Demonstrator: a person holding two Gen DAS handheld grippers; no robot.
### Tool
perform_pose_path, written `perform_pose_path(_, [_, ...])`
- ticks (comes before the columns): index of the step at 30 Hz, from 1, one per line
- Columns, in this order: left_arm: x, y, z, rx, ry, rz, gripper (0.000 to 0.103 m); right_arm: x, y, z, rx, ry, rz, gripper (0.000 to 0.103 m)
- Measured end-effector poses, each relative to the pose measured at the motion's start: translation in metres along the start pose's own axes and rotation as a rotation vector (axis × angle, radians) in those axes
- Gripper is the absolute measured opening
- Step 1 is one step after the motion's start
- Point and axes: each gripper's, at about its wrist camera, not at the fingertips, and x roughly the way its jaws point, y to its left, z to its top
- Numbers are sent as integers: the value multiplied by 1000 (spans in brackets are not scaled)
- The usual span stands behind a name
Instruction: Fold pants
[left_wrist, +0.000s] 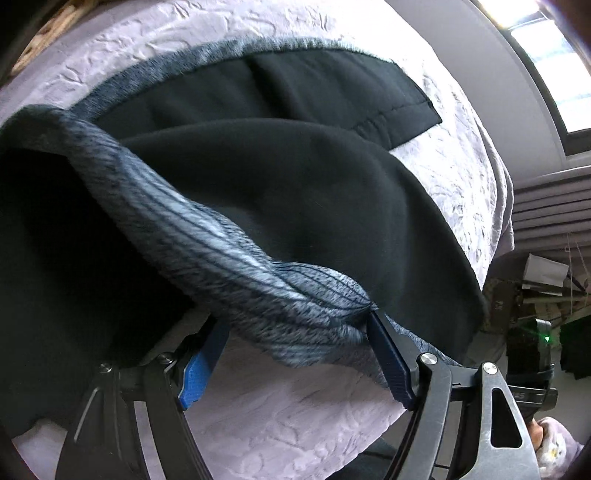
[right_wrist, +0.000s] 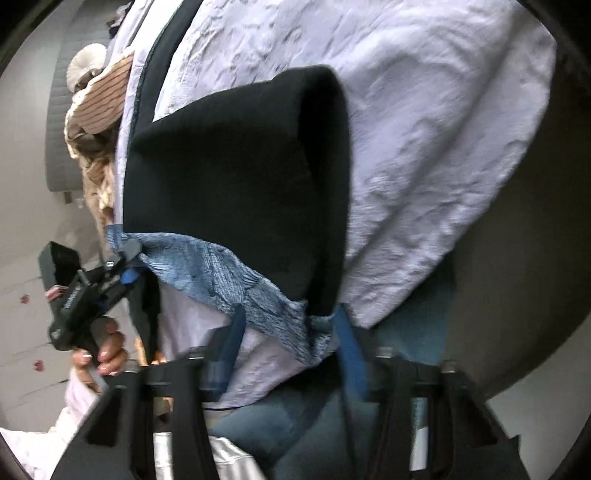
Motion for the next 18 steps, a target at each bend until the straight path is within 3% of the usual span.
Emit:
perform_pose_path(1, [-1,5,-6,-2,4,-13,49,-1,2,0,4,4,27,15])
perform_pose_path(2, [0,2,-3,-4,22,-50,38,-8,8,1,-9,-6,50,15])
perform_pose_path(7, [-26,-16,13,22,-55,-53,38,-50,59,33,-107,-62,175,15])
perform_pose_path(12, [-58,-29,59,29,-184,-18,40,-87,120,116,-205,-137,247,15])
perform_pose_path(14, [-64,-27,77,30,-214,24,61,-91,142,152,-238,-146,241,15])
perform_pose_path(16, [-74,-21,94,26,-256,75,69,-96,155,191,-270,-152,232,15])
perform_pose_path(18, [-80,-15,112,0,-275,82,70,-90,170,234,-276,-147,222,15])
